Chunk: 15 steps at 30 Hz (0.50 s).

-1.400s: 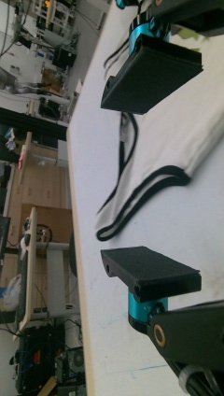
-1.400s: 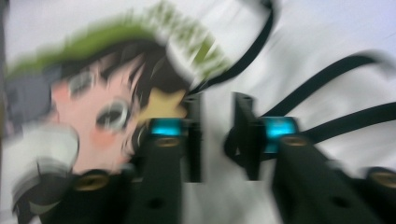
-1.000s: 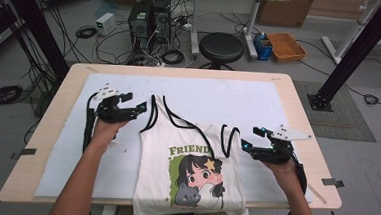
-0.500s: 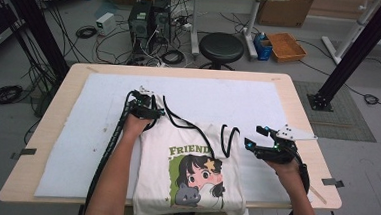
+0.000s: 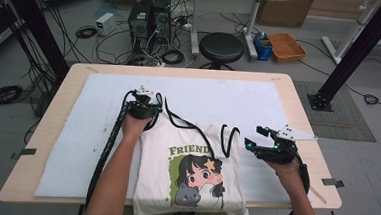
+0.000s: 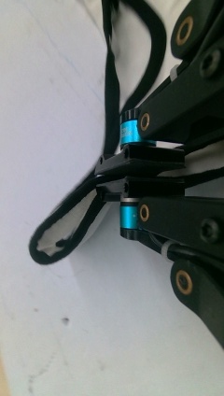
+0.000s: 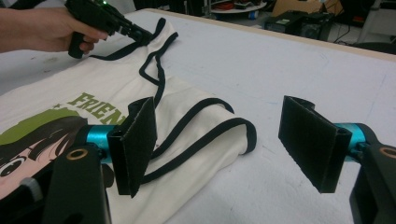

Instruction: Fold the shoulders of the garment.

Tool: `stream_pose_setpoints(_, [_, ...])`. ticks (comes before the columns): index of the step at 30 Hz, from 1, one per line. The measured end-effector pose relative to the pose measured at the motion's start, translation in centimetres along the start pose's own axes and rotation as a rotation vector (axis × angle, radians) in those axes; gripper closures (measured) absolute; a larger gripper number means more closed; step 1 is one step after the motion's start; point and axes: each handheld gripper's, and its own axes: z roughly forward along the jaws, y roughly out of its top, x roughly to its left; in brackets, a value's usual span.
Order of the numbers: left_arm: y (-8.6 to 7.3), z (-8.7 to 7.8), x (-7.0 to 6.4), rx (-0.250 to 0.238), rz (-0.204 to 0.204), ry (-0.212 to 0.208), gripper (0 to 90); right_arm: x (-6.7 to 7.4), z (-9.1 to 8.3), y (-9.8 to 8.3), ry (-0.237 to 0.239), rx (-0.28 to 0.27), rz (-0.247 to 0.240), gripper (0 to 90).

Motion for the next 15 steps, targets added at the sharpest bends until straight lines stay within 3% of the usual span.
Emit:
stream_pose_setpoints(3, [0.2,-1.2,-0.7,-0.071,0.047,-0.094,85.3,0.1,-0.1,-0.1,-0.003,0.003,0.003,27.7])
stream_pose_setpoints(4, [-0.2,-2.0,-1.1,-0.111,0.065,-0.151,85.2,0.1,-0.1,-0.1,-0.003,0.003,0.001,27.7])
stream_pose_setpoints(5, [-0.2,-2.0,-1.1,-0.111,0.065,-0.151,85.2,0.2,-0.1,-0.1,-0.002,0.005,0.003,27.8])
stream_pose_setpoints(6, [-0.5,-2.3,-1.3,-0.127,0.072,-0.18,85.2,0.2,-0.1,-0.1,-0.002,0.003,-0.002,27.7])
stream_pose_setpoints(10, [-2.0,-3.4,-1.7,-0.119,0.097,-0.252,85.1,0.4,-0.1,-0.1,-0.001,0.005,-0.005,27.8])
stream_pose_setpoints(14, [-3.3,-3.9,-2.2,-0.097,0.124,-0.355,84.4,0.5,0.0,-0.1,-0.001,0.008,-0.004,27.8])
stream_pose_setpoints(15, [-3.5,-4.0,-2.4,-0.08,0.129,-0.377,76.1,0.5,0.0,-0.1,-0.003,0.011,-0.006,27.8])
